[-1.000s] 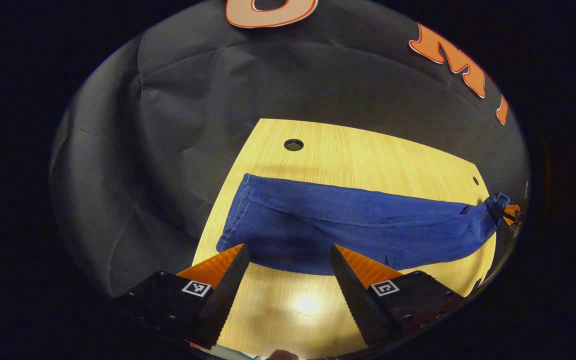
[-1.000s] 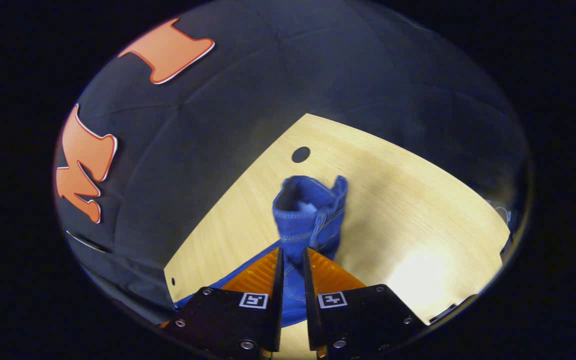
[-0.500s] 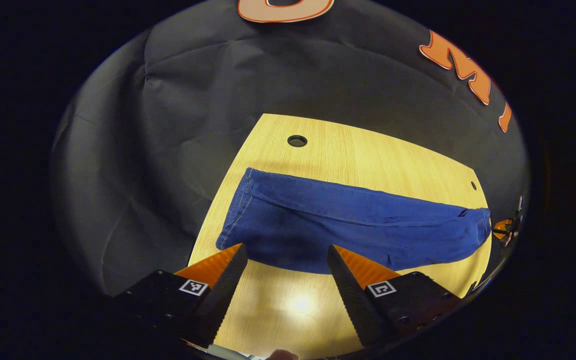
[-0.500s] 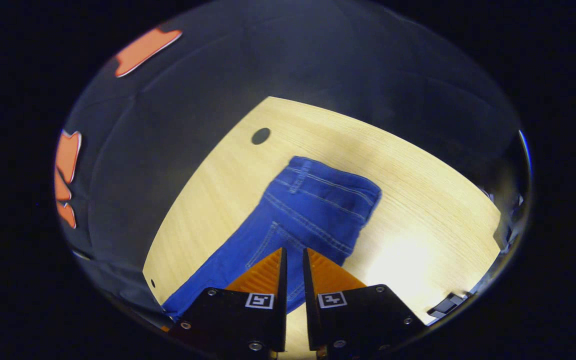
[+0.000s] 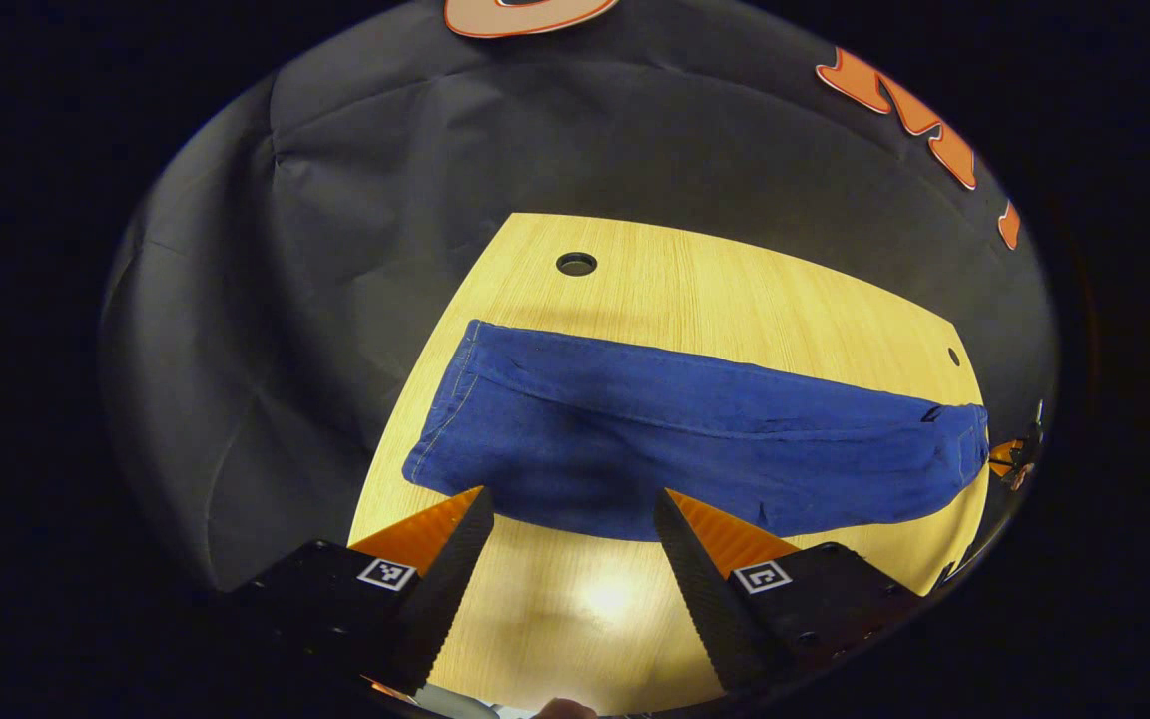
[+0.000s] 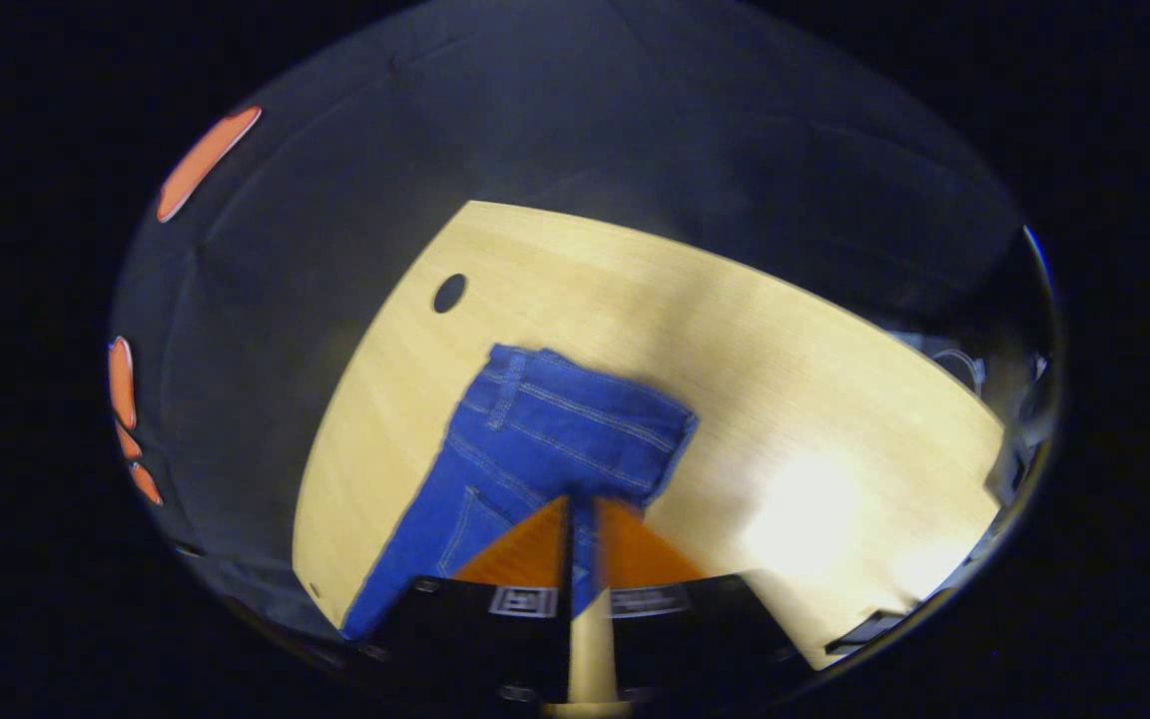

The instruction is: Grasp the waist and the cuffs of the jeans and fold them to make the two legs overlap; first hold the waist and fold one-third of the jeans toward the cuffs, then hold the cuffs and fold the remaining one-third in the same direction to finish folding.

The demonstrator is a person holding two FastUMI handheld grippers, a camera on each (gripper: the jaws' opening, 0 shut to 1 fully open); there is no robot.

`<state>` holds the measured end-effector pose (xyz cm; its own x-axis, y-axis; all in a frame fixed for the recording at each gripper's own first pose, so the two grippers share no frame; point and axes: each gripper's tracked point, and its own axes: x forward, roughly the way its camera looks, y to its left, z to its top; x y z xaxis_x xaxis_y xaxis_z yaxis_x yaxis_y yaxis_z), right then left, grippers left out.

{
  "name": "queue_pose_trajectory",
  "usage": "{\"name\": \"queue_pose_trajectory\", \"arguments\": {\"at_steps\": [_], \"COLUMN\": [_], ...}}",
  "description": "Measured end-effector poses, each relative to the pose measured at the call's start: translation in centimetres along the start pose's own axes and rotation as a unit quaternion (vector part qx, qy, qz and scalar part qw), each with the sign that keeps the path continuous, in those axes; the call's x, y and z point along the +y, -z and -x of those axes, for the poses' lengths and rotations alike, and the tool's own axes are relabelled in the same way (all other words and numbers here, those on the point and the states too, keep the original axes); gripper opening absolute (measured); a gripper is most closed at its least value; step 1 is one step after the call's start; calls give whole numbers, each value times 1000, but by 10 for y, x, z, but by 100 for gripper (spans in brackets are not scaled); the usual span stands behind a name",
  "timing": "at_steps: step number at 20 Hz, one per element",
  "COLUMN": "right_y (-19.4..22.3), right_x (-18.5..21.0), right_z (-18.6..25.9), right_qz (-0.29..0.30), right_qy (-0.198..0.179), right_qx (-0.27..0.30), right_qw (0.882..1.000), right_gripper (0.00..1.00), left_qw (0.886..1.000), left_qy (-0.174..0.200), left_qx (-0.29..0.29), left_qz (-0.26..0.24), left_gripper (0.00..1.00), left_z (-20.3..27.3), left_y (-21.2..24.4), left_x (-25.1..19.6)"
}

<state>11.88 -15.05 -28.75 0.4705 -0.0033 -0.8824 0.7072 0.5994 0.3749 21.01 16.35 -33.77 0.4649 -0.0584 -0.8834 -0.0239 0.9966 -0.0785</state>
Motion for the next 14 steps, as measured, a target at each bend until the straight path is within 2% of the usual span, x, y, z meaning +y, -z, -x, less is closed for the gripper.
{"name": "queue_pose_trajectory", "arguments": {"at_steps": [1, 3, 5, 6, 7, 8, 10, 11, 14], "right_y": [-5, -4, 1, -4, -8, -6, -3, -3, -6], "right_x": [2, -8, -20, -23, -24, -23, -19, -22, -16], "right_z": [-12, -15, -8, 0, -8, -6, -9, -12, -27], "right_qz": [11, 17, -2, -11, -16, -19, -21, -21, -29], "right_qy": [-10, -1, 15, 19, 16, 11, -1, 4, -1], "right_qx": [-6, 3, 25, 28, 23, 28, 41, 45, 46], "right_qw": [1000, 1000, 1000, 999, 999, 999, 999, 999, 999], "right_gripper": [1, 1, 1, 9, 36, 51, 75, 81, 81], "left_qw": [1000, 1000, 1000, 1000, 1000, 1000, 1000, 1000, 1000], "left_qy": [1, 2, 1, 0, 1, 3, 2, 0, -3], "left_qx": [0, -1, 3, 3, 3, 4, 7, 8, 14], "left_qz": [-3, -9, -13, -13, -12, -11, -11, -11, -6], "left_gripper": [100, 99, 100, 100, 99, 99, 99, 100, 100], "left_z": [0, 1, 0, -1, -1, -2, -4, -5, -7], "left_y": [-3, -7, -8, -7, -7, -5, -5, -5, -5], "left_x": [-1, -4, -6, -8, -10, -8, -5, -5, -4]}}
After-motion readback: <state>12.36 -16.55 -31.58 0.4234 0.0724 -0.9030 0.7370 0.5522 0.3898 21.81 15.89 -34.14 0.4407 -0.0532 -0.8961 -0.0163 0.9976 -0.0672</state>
